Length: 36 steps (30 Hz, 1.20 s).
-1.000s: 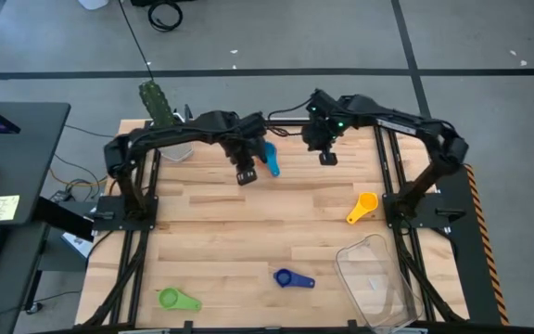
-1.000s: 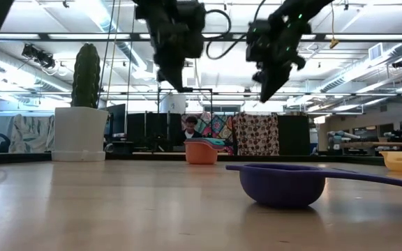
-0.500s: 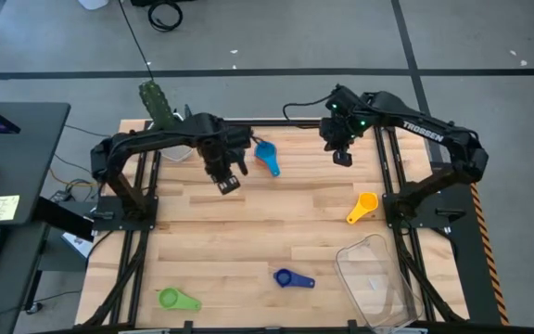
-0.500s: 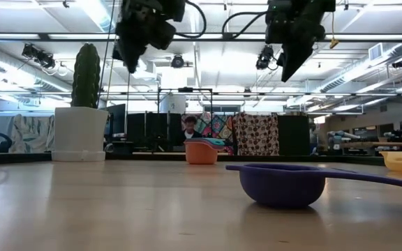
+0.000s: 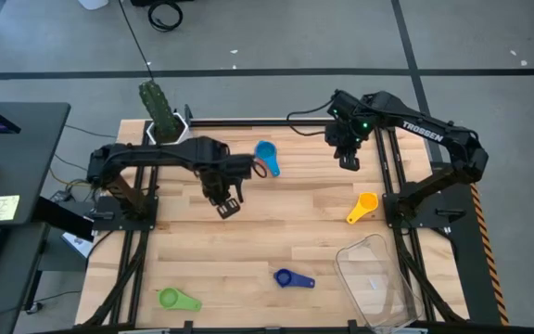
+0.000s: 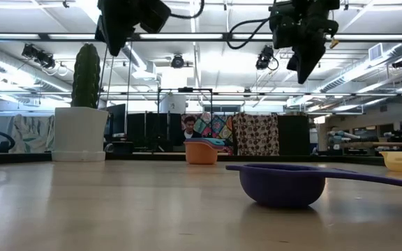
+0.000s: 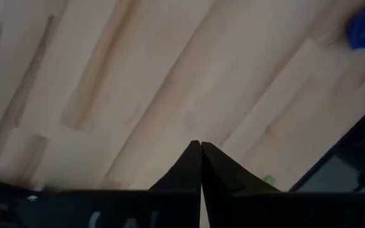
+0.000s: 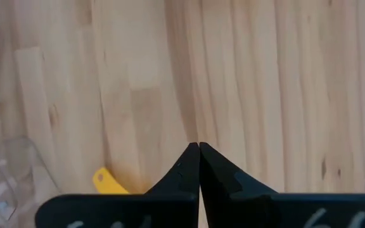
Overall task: Nest measuring cups in basket
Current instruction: Stack the yellow measuring cup on top of the blue measuring cup
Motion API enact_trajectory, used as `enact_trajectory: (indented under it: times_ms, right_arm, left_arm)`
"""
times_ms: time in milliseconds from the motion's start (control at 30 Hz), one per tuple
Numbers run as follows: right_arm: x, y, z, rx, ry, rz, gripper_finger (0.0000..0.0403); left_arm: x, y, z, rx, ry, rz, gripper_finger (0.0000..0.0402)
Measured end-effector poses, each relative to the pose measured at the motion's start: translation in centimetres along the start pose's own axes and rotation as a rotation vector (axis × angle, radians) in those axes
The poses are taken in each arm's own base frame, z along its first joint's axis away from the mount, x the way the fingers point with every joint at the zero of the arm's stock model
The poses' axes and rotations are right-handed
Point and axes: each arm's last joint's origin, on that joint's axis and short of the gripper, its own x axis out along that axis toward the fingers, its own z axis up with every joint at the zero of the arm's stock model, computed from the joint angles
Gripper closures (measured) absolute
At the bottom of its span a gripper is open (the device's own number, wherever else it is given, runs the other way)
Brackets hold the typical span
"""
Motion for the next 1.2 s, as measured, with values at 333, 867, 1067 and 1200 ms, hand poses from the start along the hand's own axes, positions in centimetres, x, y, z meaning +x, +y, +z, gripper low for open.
enact_trajectory:
  times_ms: [333,867,1067,1200]
  right_arm:
    - [0.0,0.0,-0.1,0.008,0.010,0.000,0.0364]
    - [3.5,0.2,-2.9,-0.007,0.226,0.065,0.0268]
    - [6.6,0.6,-5.5,-0.076,0.362,0.165,0.0270]
    - [8.2,0.7,-6.7,-0.072,0.399,0.185,0.0270]
  left_arm:
    - [0.1,-1.4,-0.7,-0.036,-0.066,0.043,0.0397]
    - [0.1,-1.2,-0.5,0.120,-0.106,0.123,0.0397]
    - [0.0,-0.9,-0.6,0.182,-0.103,0.181,0.0397]
    - [0.0,-0.9,-0.6,0.180,-0.106,0.186,0.0397]
